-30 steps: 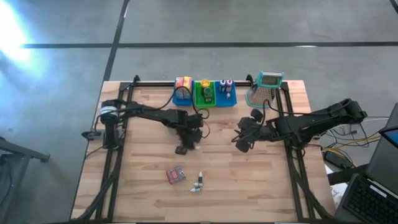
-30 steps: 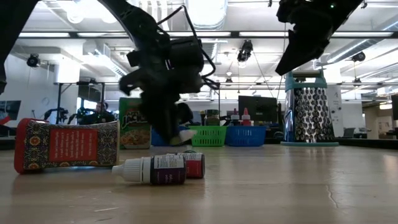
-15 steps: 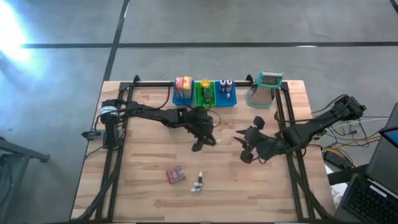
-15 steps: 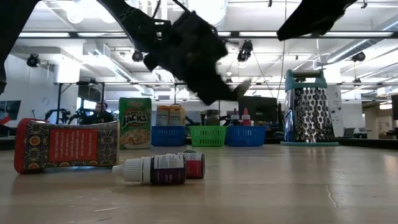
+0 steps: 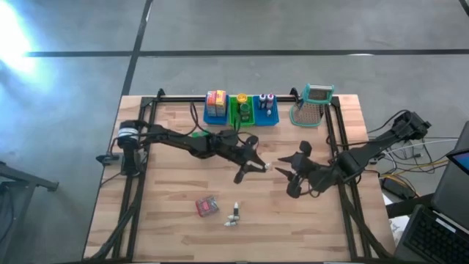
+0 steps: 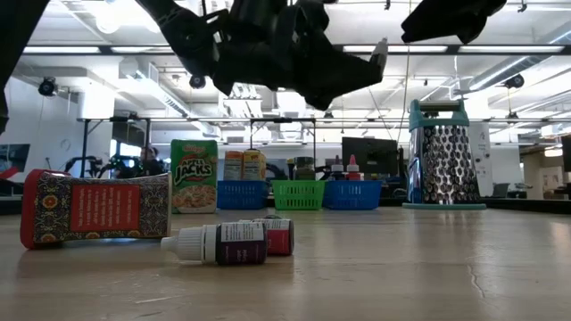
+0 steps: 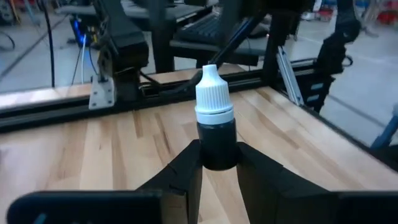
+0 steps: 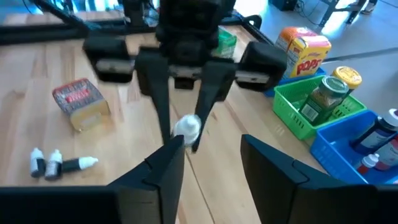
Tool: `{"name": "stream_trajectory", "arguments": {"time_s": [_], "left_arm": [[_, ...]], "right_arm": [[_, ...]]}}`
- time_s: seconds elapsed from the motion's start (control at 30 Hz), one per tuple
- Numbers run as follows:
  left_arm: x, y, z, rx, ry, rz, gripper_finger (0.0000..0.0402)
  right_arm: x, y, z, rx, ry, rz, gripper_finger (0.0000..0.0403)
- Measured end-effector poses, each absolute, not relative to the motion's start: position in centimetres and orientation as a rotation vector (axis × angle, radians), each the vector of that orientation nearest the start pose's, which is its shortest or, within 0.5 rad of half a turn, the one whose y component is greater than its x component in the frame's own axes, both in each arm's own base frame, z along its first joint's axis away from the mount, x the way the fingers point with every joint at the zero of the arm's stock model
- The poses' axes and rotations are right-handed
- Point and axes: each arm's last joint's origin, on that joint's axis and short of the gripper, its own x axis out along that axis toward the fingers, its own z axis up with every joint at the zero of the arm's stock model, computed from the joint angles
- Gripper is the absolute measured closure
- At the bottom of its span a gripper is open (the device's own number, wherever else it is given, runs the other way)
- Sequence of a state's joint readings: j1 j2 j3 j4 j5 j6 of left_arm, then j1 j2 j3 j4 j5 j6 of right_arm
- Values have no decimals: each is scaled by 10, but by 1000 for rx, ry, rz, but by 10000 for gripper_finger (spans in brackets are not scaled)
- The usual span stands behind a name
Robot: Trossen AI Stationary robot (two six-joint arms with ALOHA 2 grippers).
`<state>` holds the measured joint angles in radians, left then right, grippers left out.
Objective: Pick & Place Kitchen Items
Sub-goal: Put the small green food coloring bottle into the right blue bin
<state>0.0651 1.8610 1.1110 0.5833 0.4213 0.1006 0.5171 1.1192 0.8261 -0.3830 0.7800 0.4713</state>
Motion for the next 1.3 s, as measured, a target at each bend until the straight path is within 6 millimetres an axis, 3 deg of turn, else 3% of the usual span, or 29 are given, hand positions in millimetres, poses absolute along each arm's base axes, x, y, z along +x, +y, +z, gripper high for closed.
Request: {"name": "stream_trajectory", "arguments": {"time_s": [0.23,0.5,0.8,1.3], "left_arm": [[412,2,227,208,77,-293,308],[415,0,234,250,39,-258,308],[418,0,246,302,-37,-246,308],[418,0,248,317,-43,-245,308]], "right_arm": [[207,94,278,63,424,-353,218],[208,95,278,63,416,-350,207],[209,96,281,57,392,-339,234],[213,96,288,22,336,-319,278]]}}
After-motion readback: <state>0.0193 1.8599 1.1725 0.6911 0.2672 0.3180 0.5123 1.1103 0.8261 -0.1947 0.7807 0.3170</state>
